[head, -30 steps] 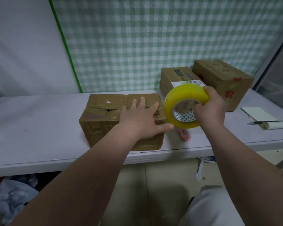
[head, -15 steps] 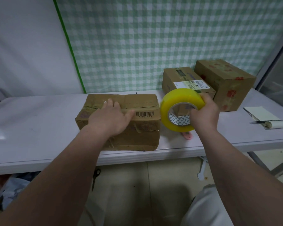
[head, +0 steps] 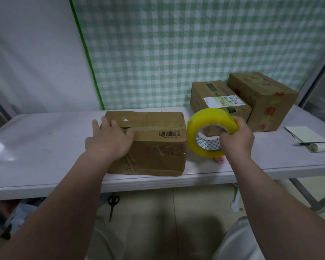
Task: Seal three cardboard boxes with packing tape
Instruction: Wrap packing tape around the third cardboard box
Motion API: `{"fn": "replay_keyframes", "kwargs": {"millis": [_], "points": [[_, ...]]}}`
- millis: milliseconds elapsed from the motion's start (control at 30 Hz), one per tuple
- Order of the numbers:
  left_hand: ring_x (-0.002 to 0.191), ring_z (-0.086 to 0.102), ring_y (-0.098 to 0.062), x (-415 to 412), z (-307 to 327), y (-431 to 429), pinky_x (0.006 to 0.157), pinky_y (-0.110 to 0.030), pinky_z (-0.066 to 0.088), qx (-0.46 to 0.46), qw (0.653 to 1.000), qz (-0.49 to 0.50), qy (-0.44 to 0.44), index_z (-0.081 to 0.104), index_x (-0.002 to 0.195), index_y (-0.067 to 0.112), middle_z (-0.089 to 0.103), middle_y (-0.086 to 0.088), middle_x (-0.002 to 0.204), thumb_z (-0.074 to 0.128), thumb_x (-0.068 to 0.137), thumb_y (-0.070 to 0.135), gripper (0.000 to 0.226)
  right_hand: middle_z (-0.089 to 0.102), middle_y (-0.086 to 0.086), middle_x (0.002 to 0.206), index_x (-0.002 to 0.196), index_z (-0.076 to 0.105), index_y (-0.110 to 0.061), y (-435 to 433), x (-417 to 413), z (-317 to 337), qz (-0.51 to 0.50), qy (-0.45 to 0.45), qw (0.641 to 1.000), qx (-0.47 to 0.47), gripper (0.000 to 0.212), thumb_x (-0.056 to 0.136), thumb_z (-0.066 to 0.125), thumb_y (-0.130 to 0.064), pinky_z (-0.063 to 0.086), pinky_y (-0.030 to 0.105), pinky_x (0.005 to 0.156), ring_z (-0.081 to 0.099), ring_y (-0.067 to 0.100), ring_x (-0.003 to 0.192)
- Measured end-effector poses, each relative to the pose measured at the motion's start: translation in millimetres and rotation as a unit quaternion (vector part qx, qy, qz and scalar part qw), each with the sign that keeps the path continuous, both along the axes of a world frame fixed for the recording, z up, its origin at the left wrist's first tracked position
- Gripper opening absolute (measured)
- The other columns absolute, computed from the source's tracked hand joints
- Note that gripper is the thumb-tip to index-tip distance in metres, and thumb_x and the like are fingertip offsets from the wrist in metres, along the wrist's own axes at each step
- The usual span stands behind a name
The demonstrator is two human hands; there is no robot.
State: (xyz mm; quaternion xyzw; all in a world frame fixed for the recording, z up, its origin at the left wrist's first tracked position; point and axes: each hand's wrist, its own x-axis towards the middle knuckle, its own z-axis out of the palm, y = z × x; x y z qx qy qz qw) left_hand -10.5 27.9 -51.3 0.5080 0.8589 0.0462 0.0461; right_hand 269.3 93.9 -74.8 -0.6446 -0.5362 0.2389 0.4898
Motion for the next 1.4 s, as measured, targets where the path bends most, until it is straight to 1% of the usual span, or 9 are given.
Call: {"fn": "replay_keyframes", "kwargs": {"millis": [233,367,467,667,833,1000,1133,1267,1400], "points": [[0.108,0.040,-0.033,-23.8,-0.3,1.5,0.083,-0.043,0.036,0.073,0.996,-0.034,-0.033,0.050,0.105,0.018,0.037,-0.002,0.102,0.016,0.085,0.056,0.054,0.053,-0.009,0.073,0.102,0.056,-0.028,-8.2,-3.0,17.2,-0.012,-0.007,0.999,-0.032,0.025,0.081,0.063,-0.017,0.038,0.031,0.066,0.055,0.025,0.082],[0.114,0.044,-0.034,-39.1,6.4,10.1,0.086,-0.043,0.036,0.095,0.988,-0.021,-0.117,0.055,0.107,0.023,0.047,-0.001,0.106,0.011,0.081,0.058,0.062,0.056,-0.008,0.087,0.118,0.058,-0.029,-15.9,-18.2,69.7,-0.021,-0.047,0.999,0.012,0.044,0.076,0.071,-0.031,0.042,0.032,0.068,0.057,0.022,0.088],[0.114,0.050,-0.038,-43.2,12.6,16.8,0.092,-0.042,0.042,0.168,0.949,0.012,-0.265,0.058,0.117,0.007,0.054,-0.016,0.123,0.037,0.098,0.039,0.042,0.062,-0.008,0.098,0.120,0.058,-0.033,-17.5,-37.2,111.2,-0.014,-0.078,0.995,0.064,0.049,0.074,0.072,-0.035,0.045,0.032,0.072,0.060,0.019,0.096],[0.061,0.052,-0.023,-50.3,17.4,21.2,0.060,-0.026,0.041,0.172,0.857,0.075,-0.480,0.063,0.087,0.018,0.059,-0.009,0.075,0.048,0.094,0.039,0.027,0.062,-0.009,0.121,0.133,0.051,-0.037,-20.9,-87.1,175.9,0.044,-0.169,0.974,0.146,0.062,0.076,0.070,-0.054,0.040,0.032,0.074,0.057,0.020,0.112],[0.083,0.058,-0.038,-51.9,28.1,30.3,0.069,-0.037,0.038,0.292,0.906,0.136,-0.276,0.056,0.070,0.001,0.061,-0.023,0.083,0.032,0.101,0.042,0.056,0.059,-0.009,0.127,0.136,0.049,-0.038,-23.8,-132.4,200.2,0.109,-0.183,0.964,0.159,0.067,0.074,0.070,-0.055,0.040,0.032,0.074,0.054,0.021,0.119],[0.097,0.055,-0.029,-32.3,76.5,32.9,0.084,-0.036,0.042,0.452,0.813,0.043,-0.364,0.060,0.101,0.011,0.059,-0.011,0.100,0.033,0.097,0.038,0.038,0.060,-0.007,0.119,0.125,0.055,-0.033,-20.3,-168.6,211.1,0.138,-0.199,0.962,0.126,0.052,0.076,0.069,-0.047,0.039,0.032,0.070,0.058,0.022,0.110],[0.117,0.050,-0.026,-30.7,82.1,31.4,0.101,-0.041,0.044,0.393,0.849,-0.055,-0.350,0.053,0.127,0.019,0.048,-0.009,0.131,0.049,0.079,0.016,0.048,0.058,-0.004,0.125,0.133,0.051,-0.031,-17.5,-190.7,216.4,0.221,-0.089,0.968,0.083,0.070,0.070,0.075,-0.048,0.049,0.035,0.085,0.057,0.020,0.111],[0.145,0.013,-0.025,-40.3,78.6,33.1,0.117,-0.032,0.017,0.330,0.904,-0.087,-0.257,0.041,0.142,0.012,0.013,-0.015,0.157,0.038,0.097,0.013,0.045,0.057,0.005,0.130,0.133,0.053,-0.015,-6.0,-198.3,212.5,0.279,0.107,0.954,-0.025,0.071,0.075,0.076,-0.048,0.048,0.043,0.097,0.056,0.025,0.113],[0.138,0.029,-0.026,-39.9,82.9,20.3,0.107,-0.028,0.027,0.269,0.926,-0.201,-0.173,0.043,0.140,0.014,0.034,-0.007,0.148,0.053,0.090,0.034,0.054,0.057,0.010,0.133,0.133,0.051,-0.008,3.6,-202.0,190.6,0.312,0.211,0.923,-0.083,0.063,0.086,0.066,-0.047,0.044,0.046,0.103,0.057,0.026,0.116]]}}
